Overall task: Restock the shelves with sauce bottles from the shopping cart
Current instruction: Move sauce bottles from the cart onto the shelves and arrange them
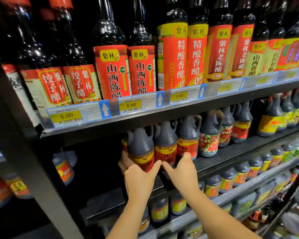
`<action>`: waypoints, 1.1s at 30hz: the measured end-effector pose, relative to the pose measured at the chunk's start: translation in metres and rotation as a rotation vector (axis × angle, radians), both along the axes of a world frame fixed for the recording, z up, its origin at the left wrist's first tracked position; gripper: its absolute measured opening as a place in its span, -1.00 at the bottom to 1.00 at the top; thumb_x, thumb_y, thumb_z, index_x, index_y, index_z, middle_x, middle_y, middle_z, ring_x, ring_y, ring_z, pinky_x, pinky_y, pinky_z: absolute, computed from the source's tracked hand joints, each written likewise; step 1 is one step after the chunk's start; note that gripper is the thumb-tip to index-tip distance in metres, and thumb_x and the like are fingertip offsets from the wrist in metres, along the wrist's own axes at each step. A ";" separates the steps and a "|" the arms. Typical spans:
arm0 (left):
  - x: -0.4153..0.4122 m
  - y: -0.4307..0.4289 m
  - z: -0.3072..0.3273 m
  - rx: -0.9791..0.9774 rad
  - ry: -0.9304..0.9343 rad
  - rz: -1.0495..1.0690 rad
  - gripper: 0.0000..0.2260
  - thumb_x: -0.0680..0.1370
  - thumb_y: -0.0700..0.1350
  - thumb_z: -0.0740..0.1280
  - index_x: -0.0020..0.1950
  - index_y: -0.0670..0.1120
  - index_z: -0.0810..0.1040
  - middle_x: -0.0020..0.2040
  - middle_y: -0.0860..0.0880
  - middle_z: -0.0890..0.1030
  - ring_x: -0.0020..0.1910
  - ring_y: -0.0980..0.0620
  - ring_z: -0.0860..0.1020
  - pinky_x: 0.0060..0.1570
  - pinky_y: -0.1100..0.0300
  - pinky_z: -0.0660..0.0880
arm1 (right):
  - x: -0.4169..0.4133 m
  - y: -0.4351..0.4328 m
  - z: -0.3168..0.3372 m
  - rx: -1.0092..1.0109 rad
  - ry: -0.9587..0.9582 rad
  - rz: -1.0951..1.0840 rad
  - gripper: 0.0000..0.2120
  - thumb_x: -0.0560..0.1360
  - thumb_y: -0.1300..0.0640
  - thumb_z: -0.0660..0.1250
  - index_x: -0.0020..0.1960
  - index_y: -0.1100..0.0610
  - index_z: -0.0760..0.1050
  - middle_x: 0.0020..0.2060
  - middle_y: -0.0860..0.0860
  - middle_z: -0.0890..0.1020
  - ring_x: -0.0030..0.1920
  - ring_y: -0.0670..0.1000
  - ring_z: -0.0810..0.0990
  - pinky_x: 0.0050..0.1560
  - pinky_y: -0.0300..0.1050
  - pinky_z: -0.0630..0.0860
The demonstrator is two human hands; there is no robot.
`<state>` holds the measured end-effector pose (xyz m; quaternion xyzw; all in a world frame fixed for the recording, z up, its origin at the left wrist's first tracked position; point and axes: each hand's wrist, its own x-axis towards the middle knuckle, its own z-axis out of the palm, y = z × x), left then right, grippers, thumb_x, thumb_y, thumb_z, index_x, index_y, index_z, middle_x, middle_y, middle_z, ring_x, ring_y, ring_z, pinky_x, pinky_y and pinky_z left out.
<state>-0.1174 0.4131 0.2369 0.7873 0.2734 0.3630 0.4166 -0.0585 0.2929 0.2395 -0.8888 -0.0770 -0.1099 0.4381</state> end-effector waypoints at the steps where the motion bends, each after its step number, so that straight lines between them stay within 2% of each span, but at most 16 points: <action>1: -0.008 -0.003 -0.003 0.038 -0.015 0.019 0.01 0.24 0.26 0.54 0.51 0.00 0.09 0.42 -0.15 0.23 0.35 -0.17 0.34 0.15 0.07 0.41 | -0.002 -0.007 -0.002 -0.001 -0.033 0.005 -0.40 0.40 -0.18 0.46 0.17 0.19 0.31 -0.02 0.08 0.55 0.00 0.12 0.58 -0.06 0.03 0.55; 4: -0.025 -0.021 -0.006 0.087 -0.091 0.015 -0.27 0.32 0.23 0.50 0.32 0.05 0.21 0.19 -0.02 0.29 0.17 -0.13 0.43 0.08 -0.03 0.50 | -0.005 -0.032 -0.004 0.012 -0.127 0.012 -0.46 0.43 -0.18 0.43 0.22 0.10 0.34 0.03 -0.02 0.54 0.03 -0.01 0.56 -0.03 -0.04 0.56; 8: -0.023 -0.060 -0.013 0.137 -0.184 -0.188 -0.36 0.39 0.14 0.49 0.34 0.00 0.28 0.12 0.09 0.30 0.08 0.05 0.39 0.03 0.11 0.43 | -0.010 -0.079 -0.009 -0.011 -0.193 -0.047 -0.62 0.45 -0.16 0.40 0.13 -0.01 0.38 -0.08 -0.13 0.52 -0.09 -0.11 0.53 -0.14 -0.13 0.54; 13: 0.001 -0.125 -0.028 0.186 -0.124 -0.504 -0.49 0.40 0.09 0.45 0.28 -0.04 0.40 0.09 0.08 0.42 0.14 0.00 0.44 0.13 0.05 0.45 | -0.016 -0.163 -0.036 -0.032 -0.129 -0.160 -0.77 0.48 -0.09 0.38 0.05 -0.02 0.43 -0.12 -0.16 0.54 -0.14 -0.19 0.53 -0.17 -0.15 0.53; 15: 0.010 -0.155 -0.041 0.178 -0.056 -0.650 -0.52 0.41 0.08 0.44 0.25 -0.05 0.44 0.10 0.07 0.44 0.15 0.01 0.45 0.13 0.03 0.46 | -0.021 -0.201 -0.054 -0.067 -0.094 -0.236 -0.80 0.48 -0.06 0.39 -0.01 -0.03 0.42 -0.18 -0.15 0.53 -0.21 -0.20 0.51 -0.23 -0.18 0.49; 18: 0.024 -0.204 -0.070 0.193 0.079 -0.835 -0.54 0.43 0.11 0.39 0.25 -0.04 0.44 0.12 0.08 0.42 0.18 0.04 0.44 0.16 0.18 0.39 | -0.033 -0.258 -0.089 -0.102 0.022 -0.352 -0.81 0.48 -0.06 0.38 -0.08 -0.02 0.39 -0.25 -0.12 0.51 -0.26 -0.10 0.51 -0.32 -0.16 0.41; 21: 0.035 -0.255 -0.105 0.208 0.256 -0.961 -0.49 0.45 0.11 0.42 0.32 -0.05 0.40 0.17 0.06 0.41 0.24 0.04 0.40 0.20 0.21 0.35 | -0.047 -0.311 -0.130 -0.100 0.153 -0.469 -0.80 0.47 -0.04 0.39 -0.10 0.03 0.42 -0.27 -0.06 0.53 -0.25 -0.02 0.52 -0.27 -0.03 0.46; 23: 0.043 -0.288 -0.132 0.225 0.342 -1.043 -0.49 0.44 0.14 0.41 0.31 -0.02 0.39 0.17 0.07 0.40 0.24 0.05 0.41 0.20 0.17 0.38 | -0.055 -0.345 -0.158 -0.079 0.242 -0.533 -0.79 0.47 -0.03 0.40 -0.12 0.04 0.40 -0.28 -0.06 0.53 -0.27 -0.02 0.51 -0.28 -0.05 0.43; 25: 0.049 -0.317 -0.159 0.242 0.446 -1.120 -0.47 0.45 0.18 0.38 0.35 0.04 0.34 0.20 0.13 0.38 0.27 0.10 0.39 0.21 0.21 0.37 | -0.062 -0.376 -0.187 -0.029 0.326 -0.574 -0.82 0.48 -0.01 0.39 -0.10 0.02 0.42 -0.25 -0.09 0.54 -0.23 -0.03 0.53 -0.26 -0.08 0.42; 29: 0.065 -0.365 -0.218 0.236 0.675 -1.200 -0.38 0.48 0.17 0.37 0.47 0.06 0.26 0.37 0.13 0.32 0.39 0.10 0.31 0.31 0.21 0.31 | -0.067 -0.426 -0.254 0.022 0.555 -0.640 -0.79 0.48 -0.07 0.37 -0.09 -0.03 0.36 -0.22 -0.07 0.54 -0.19 0.03 0.53 -0.17 0.02 0.50; 33: 0.076 -0.399 -0.272 0.298 0.891 -1.227 -0.39 0.48 0.17 0.37 0.46 0.07 0.24 0.33 0.12 0.34 0.28 0.08 0.39 0.17 0.22 0.38 | -0.067 -0.455 -0.322 0.007 0.771 -0.626 -0.66 0.45 -0.20 0.33 0.05 -0.04 0.32 -0.13 -0.09 0.52 -0.19 -0.04 0.49 -0.24 -0.09 0.43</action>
